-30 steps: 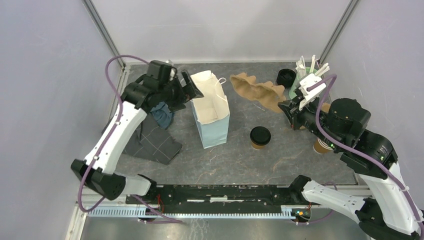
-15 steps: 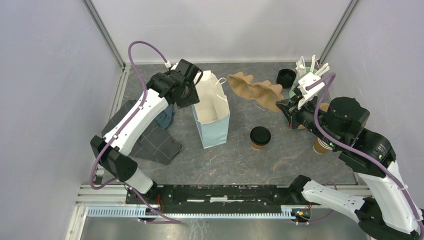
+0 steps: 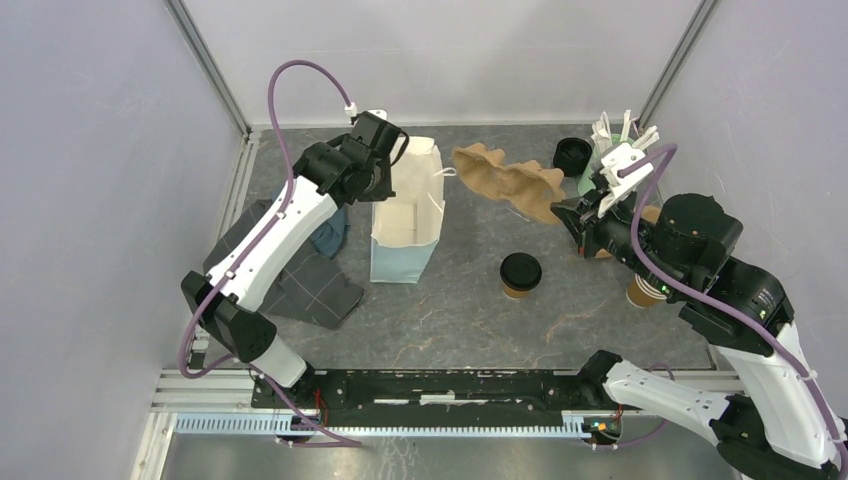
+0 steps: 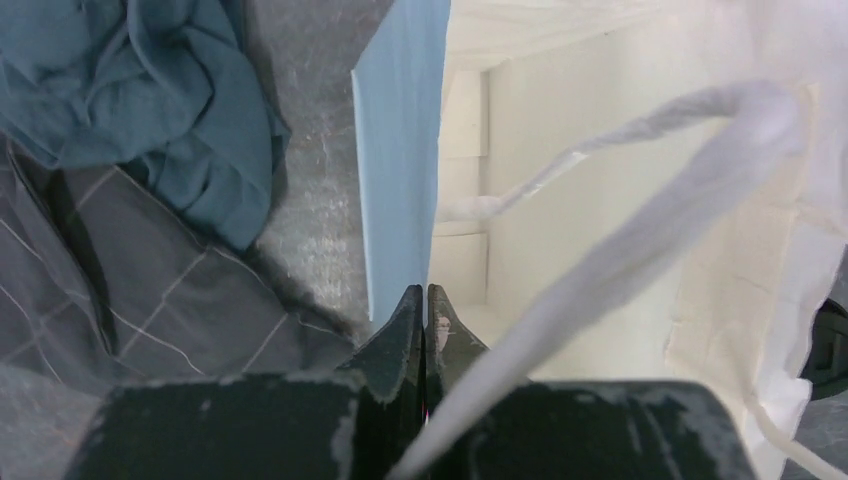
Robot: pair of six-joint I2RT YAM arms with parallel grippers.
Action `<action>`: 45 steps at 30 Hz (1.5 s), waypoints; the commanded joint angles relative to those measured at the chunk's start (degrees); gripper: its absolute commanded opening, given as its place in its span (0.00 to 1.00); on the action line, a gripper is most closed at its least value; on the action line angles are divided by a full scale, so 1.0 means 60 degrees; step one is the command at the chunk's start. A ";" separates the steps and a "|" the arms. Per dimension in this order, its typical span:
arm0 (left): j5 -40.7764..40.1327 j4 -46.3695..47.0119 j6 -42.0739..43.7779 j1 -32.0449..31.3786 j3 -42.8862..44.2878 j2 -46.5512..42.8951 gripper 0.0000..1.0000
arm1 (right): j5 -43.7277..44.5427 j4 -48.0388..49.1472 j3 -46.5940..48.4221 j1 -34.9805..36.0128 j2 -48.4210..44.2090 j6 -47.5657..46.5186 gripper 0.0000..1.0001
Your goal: Pack the takeout coffee
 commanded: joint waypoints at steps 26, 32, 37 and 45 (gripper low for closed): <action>-0.0086 0.4132 0.4080 -0.3090 -0.3013 -0.1890 0.02 | -0.0637 -0.2378 0.1579 -0.0009 0.0056 0.1095 0.00; -0.0800 0.4187 0.3876 -0.3548 -0.3066 -0.1988 0.02 | -0.0689 -0.3014 0.1482 -0.0013 0.0288 0.0997 0.00; -0.0983 0.4199 0.3601 -0.3684 -0.2941 -0.1955 0.02 | -0.1324 -0.2891 0.0865 -0.0015 0.0107 0.1033 0.00; -0.0955 0.4201 0.3425 -0.3922 -0.2569 -0.1757 0.02 | -0.1568 -0.3038 0.0231 -0.0015 0.0209 0.0902 0.00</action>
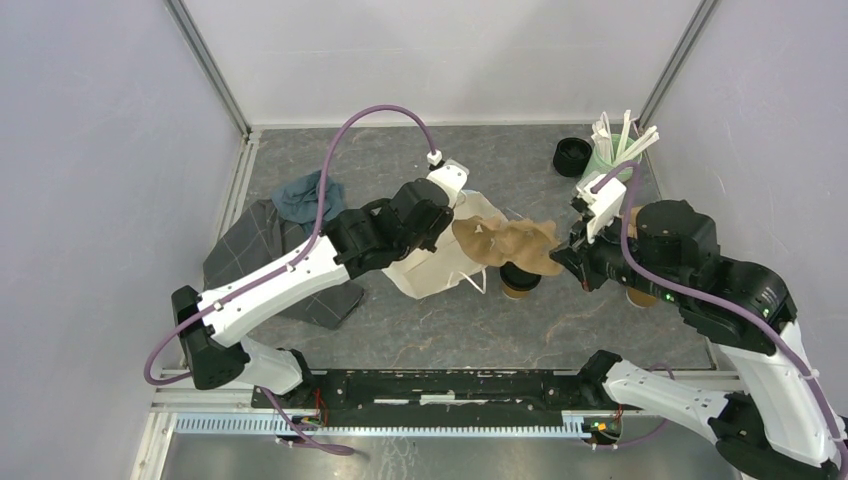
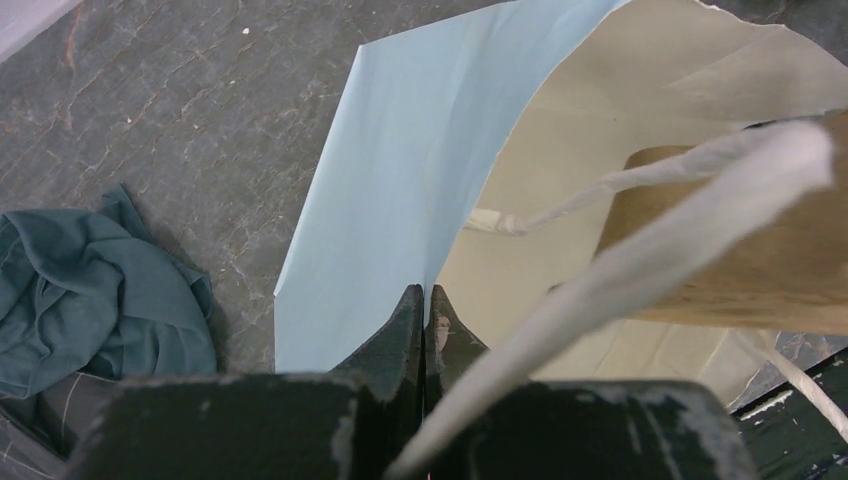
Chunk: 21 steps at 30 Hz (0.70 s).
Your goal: Pack the takeout coffee
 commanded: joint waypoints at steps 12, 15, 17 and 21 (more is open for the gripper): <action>0.0519 0.0085 -0.0130 -0.0331 0.0877 0.0187 0.02 | -0.0814 -0.0092 0.0427 -0.0022 0.1462 0.0245 0.00; 0.0606 -0.0169 -0.0065 -0.0371 0.0958 0.0286 0.02 | -0.1116 0.0170 0.0525 -0.0016 0.1664 0.0283 0.00; 0.0689 -0.0202 -0.0055 -0.0397 0.0926 0.0280 0.02 | -0.1447 0.0525 0.0355 -0.0019 0.1692 0.0311 0.00; 0.1027 -0.0202 -0.0097 -0.0406 0.0934 0.0271 0.02 | -0.1743 0.1016 -0.0133 -0.0013 0.1909 0.0240 0.00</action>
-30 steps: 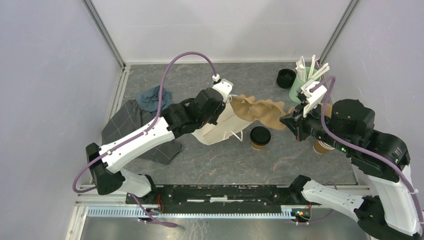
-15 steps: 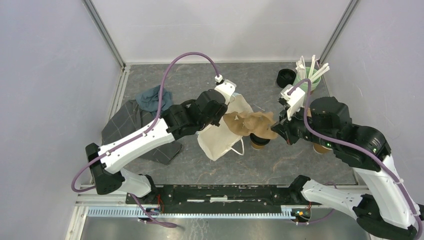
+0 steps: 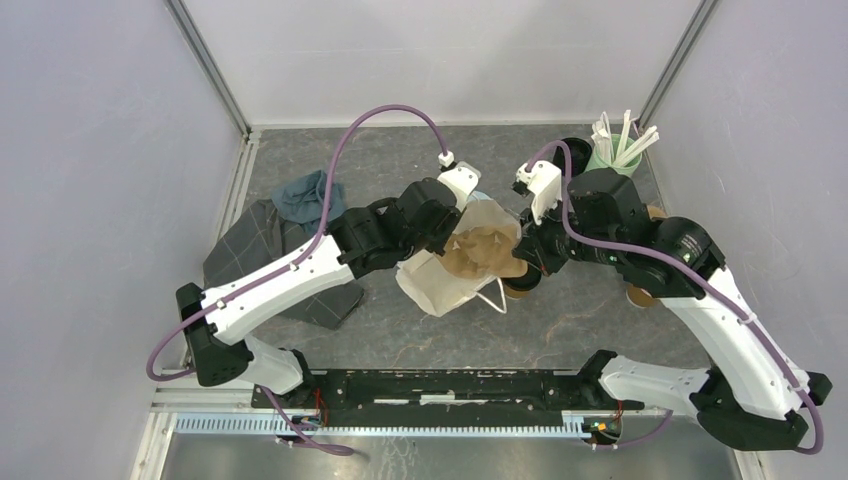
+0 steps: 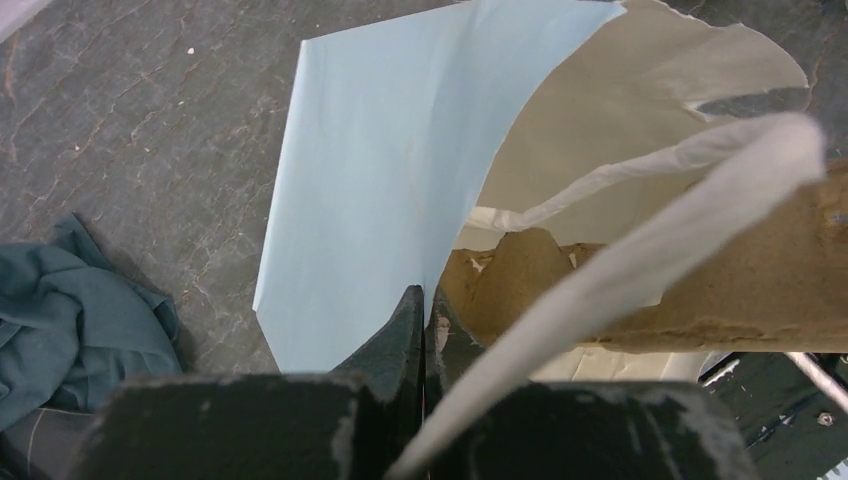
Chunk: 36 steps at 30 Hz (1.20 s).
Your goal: Pack the takeout coffee
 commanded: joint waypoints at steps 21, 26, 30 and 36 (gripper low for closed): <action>0.1793 0.0367 -0.0925 -0.0066 0.0212 -0.0519 0.02 | -0.1563 0.3102 -0.2219 -0.0021 0.0192 -0.0370 0.00; 0.1818 -0.0156 -0.1023 -0.0058 0.0614 -0.0338 0.02 | -0.1573 0.3159 -0.2072 -0.0015 0.0463 -0.0719 0.00; 0.1901 -0.0590 -0.0990 -0.0016 0.0812 -0.0222 0.02 | -0.1749 0.3222 -0.1927 -0.0015 0.0764 -0.0808 0.00; 0.2815 -0.0986 -0.1418 0.0193 0.0777 -0.0313 0.02 | -0.2228 0.2777 -0.1321 -0.0015 0.1395 -0.0806 0.00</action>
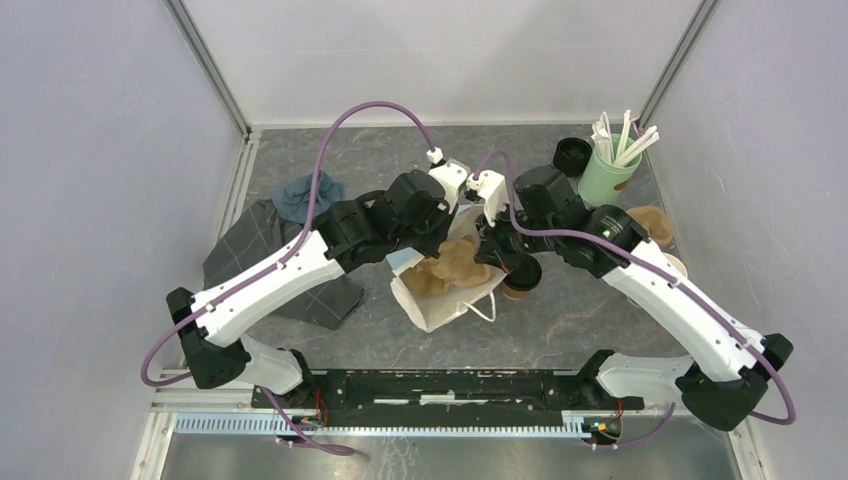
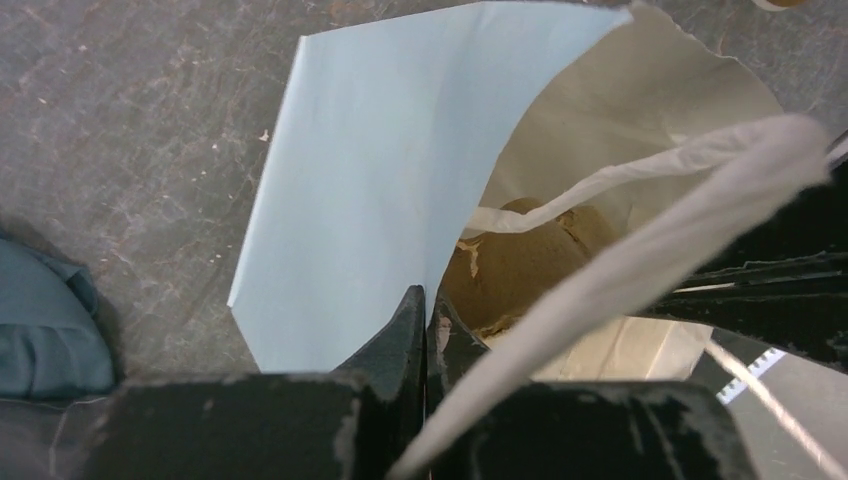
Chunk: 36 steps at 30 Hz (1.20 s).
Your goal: Pack the takeout coffee
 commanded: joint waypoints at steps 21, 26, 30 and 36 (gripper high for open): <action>0.4916 -0.0118 -0.0190 0.2449 -0.0513 -0.0616 0.02 | -0.1875 0.0367 0.1295 -0.0185 0.1995 0.0144 0.00; 0.4847 -0.0129 -0.0046 0.2683 -0.0354 -0.0483 0.02 | -0.1803 0.0569 0.1200 -0.0207 0.2170 0.0442 0.00; 0.4993 -0.0139 0.0044 0.2787 -0.0304 -0.0365 0.02 | -0.1731 0.0578 0.1235 -0.0278 0.2258 0.0486 0.00; 0.4966 -0.0143 0.0089 0.3060 -0.0351 -0.0321 0.02 | 0.0461 0.0440 0.1624 -0.0279 0.2578 0.0829 0.23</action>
